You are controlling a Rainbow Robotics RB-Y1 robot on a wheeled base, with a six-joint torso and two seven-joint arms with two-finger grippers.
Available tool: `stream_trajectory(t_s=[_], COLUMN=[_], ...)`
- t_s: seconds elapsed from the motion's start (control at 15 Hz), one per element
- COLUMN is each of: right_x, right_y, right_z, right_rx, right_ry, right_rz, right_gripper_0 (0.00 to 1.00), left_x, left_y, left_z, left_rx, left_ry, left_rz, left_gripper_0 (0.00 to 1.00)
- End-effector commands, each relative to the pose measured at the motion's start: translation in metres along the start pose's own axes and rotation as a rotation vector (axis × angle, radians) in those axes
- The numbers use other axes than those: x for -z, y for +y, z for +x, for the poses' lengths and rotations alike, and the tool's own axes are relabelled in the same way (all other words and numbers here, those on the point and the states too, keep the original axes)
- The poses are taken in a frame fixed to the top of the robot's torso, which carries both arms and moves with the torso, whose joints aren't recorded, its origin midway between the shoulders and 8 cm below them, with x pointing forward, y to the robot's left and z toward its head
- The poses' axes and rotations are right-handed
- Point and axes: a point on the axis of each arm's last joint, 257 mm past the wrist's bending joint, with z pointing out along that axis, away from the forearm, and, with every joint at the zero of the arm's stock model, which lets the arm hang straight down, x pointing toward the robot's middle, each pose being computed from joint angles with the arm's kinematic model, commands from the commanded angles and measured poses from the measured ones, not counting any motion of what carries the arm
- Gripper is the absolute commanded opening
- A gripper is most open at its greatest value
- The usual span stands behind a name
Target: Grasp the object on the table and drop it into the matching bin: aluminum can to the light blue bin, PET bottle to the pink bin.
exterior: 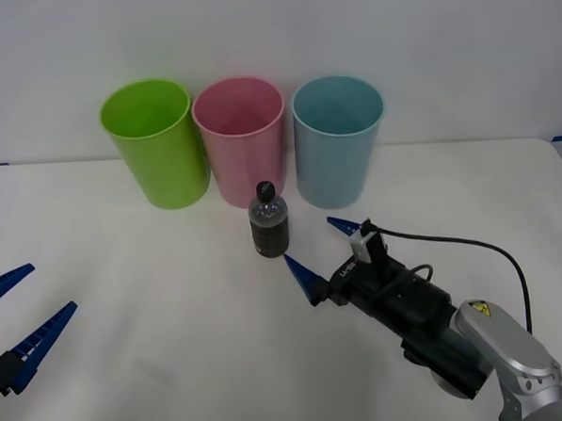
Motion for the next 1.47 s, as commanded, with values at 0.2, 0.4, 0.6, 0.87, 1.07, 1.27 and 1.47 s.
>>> stream_trajectory(t_s=[0.2,0.4,0.6,0.87,1.07,1.27,1.47], right_x=[-0.032,-0.051,-0.073,-0.097,-0.106,-0.106,-0.107], right_y=[0.003,0.004,0.008,0.010,0.014,0.017,0.017], right_z=[0.004,0.009,0.008,0.004,0.003,0.004,0.004], right_rx=[0.000,-0.014,-0.020,-0.028,-0.019,-0.017,-0.016], right_ry=[0.016,0.032,0.044,0.058,0.071,0.075,0.075], right_rz=[-0.025,-0.028,-0.040,-0.022,-0.006,-0.009,-0.008], right_gripper_0=[1.00,1.00,1.00,1.00,1.00,1.00,1.00], left_x=[0.000,0.000,0.000,0.000,0.000,0.000,0.000], left_y=[0.000,0.000,0.000,0.000,0.000,0.000,0.000], left_z=[0.000,0.000,0.000,0.000,0.000,0.000,0.000], left_rx=[0.000,0.000,0.000,0.000,0.000,0.000,0.000], left_ry=[0.000,0.000,0.000,0.000,0.000,0.000,0.000], left_rz=[0.000,0.000,0.000,0.000,0.000,0.000,0.000], left_gripper_0=[1.00,1.00,1.00,1.00,1.00,1.00,1.00])
